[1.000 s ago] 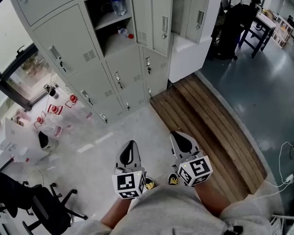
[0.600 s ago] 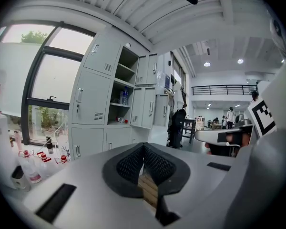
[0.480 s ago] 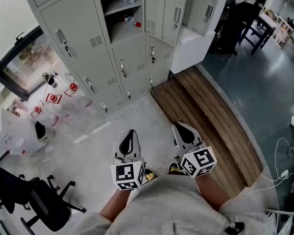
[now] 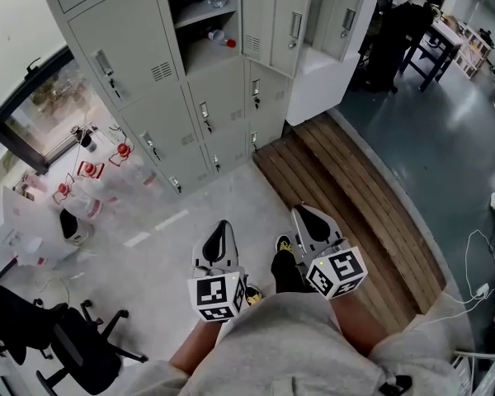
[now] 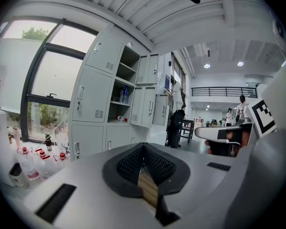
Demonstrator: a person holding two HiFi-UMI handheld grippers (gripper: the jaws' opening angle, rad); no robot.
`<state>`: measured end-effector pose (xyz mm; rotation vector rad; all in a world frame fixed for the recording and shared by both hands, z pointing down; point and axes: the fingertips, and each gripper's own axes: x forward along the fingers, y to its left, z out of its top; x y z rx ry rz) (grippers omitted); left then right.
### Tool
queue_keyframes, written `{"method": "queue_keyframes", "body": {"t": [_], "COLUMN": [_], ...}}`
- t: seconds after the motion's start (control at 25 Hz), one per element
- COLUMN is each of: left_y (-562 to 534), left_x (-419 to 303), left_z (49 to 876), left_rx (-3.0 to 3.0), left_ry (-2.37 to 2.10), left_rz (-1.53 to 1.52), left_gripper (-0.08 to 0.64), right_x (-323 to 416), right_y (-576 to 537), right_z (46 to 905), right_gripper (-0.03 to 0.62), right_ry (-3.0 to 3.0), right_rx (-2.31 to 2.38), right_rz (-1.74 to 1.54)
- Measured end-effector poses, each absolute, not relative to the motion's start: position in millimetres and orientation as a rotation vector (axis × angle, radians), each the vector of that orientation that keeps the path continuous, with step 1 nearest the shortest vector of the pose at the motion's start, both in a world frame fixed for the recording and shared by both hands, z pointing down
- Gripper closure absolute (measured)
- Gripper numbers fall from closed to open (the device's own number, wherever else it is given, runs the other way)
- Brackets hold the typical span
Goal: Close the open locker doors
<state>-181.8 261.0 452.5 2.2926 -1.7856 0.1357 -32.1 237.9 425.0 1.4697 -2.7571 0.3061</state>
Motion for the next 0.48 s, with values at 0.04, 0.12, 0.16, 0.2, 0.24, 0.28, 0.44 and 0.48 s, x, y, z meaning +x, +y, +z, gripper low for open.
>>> {"method": "queue_keyframes", "body": {"t": [0.04,0.12,0.16,0.2,0.24,0.28,0.44,0.48], "left_y": [259.5,256.6,255.1,253.0,249.9,246.1,227.3,222.6], "left_x": [-181.3,-179.9,-179.1,-178.4,-178.1,-178.3,-177.0,-174.5], "left_z": [453.1,454.2,454.6,454.9,454.9,454.9,454.1,453.7], "left_rx": [2.293,2.292,2.291,2.289,2.288,2.287,2.280,2.284], "left_ry": [-1.788,-1.799,-1.805,-1.810,-1.815,-1.819,-1.830,-1.828], "left_rz": [0.137,0.145,0.149,0.151,0.152,0.152,0.154,0.158], "left_gripper": [0.554,0.554,0.554,0.554,0.554,0.554,0.554,0.554], "right_x": [-32.5,-32.6,-32.4,-32.3,-32.6,-33.1,-33.8,-31.9], "right_y": [235.4,229.8,226.8,223.3,219.2,214.6,195.6,191.5], "right_z": [425.8,426.5,426.7,426.9,427.4,428.3,431.3,431.4], "right_gripper": [0.561,0.561,0.561,0.560,0.561,0.560,0.561,0.561], "right_ry": [-2.761,-2.774,-2.781,-2.788,-2.794,-2.799,-2.800,-2.799], "right_rx": [1.467,1.457,1.451,1.444,1.439,1.435,1.417,1.415], "right_rz": [0.304,0.300,0.298,0.297,0.297,0.298,0.296,0.291]}}
